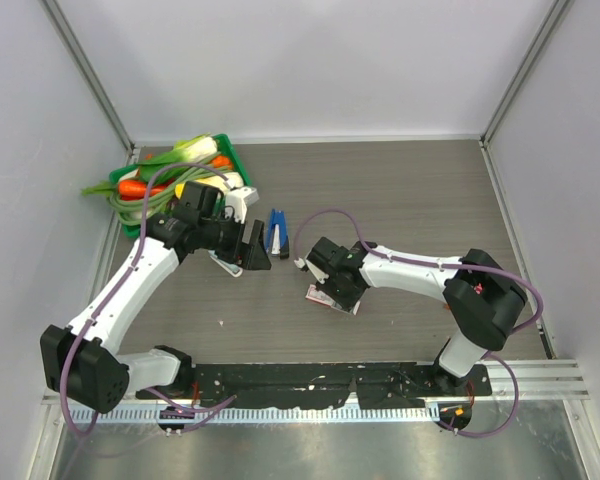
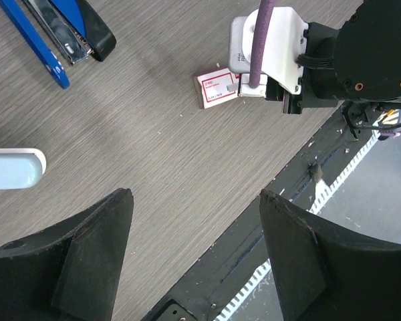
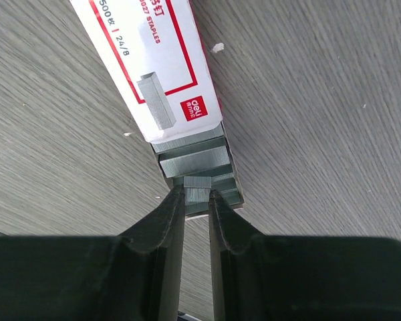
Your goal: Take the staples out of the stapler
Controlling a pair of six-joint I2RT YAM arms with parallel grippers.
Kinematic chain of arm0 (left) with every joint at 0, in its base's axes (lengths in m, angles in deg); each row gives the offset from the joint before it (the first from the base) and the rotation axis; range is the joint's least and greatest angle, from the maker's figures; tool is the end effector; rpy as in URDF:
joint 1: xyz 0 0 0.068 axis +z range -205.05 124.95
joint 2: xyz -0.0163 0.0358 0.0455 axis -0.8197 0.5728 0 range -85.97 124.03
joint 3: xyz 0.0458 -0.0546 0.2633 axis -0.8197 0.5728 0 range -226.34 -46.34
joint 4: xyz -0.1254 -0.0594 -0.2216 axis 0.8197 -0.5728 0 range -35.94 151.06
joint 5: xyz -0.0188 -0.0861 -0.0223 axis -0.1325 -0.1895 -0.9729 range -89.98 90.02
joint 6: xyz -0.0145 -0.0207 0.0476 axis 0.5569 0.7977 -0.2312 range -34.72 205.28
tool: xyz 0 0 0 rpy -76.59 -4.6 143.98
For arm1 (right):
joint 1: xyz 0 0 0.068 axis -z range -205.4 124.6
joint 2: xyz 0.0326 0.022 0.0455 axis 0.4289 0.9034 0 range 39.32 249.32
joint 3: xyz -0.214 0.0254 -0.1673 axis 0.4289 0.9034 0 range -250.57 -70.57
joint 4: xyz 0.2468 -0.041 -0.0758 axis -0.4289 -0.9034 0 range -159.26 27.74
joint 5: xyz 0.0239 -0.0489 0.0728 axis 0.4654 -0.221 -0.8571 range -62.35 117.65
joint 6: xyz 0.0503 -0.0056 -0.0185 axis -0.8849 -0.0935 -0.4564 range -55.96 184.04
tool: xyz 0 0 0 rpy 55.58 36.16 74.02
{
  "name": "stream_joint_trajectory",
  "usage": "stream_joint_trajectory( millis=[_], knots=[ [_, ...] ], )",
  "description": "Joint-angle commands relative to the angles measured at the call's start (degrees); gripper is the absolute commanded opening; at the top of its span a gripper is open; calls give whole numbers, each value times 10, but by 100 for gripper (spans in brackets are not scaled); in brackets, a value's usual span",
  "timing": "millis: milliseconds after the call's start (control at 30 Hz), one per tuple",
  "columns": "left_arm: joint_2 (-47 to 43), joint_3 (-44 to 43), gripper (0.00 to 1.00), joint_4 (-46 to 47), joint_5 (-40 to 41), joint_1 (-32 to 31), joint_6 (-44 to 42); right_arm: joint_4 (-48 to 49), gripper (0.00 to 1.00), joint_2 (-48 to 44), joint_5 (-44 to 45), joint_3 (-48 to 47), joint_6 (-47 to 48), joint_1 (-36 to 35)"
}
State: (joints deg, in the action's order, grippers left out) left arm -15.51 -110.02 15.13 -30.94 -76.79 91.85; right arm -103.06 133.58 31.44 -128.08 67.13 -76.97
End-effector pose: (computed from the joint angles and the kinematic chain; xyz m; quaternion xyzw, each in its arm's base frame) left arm 0.2212 -0.1080 0.3098 0.2051 0.8939 -0.3206 0.2369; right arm 0.1854 0.2299 0.1714 -0.4530 0.8843 0.0145 0.1123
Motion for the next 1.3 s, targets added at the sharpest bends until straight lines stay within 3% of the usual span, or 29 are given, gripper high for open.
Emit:
stream_joint_trajectory(
  millis=[0, 200, 600, 1267],
  knots=[
    [-15, 2, 80, 10, -1, -2, -11, 4, 8, -4, 0, -22, 10, -3],
    [-17, 4, 80, 9, -2, -2, -11, 5, 13, 0, 2, -21, 10, -3],
    [-22, 8, 80, 12, -1, -3, -12, 19, 38, -31, 23, -23, 5, -1],
    [-24, 8, 80, 12, 1, -4, -16, 27, 41, -63, 18, -30, -9, 4]
  ],
)
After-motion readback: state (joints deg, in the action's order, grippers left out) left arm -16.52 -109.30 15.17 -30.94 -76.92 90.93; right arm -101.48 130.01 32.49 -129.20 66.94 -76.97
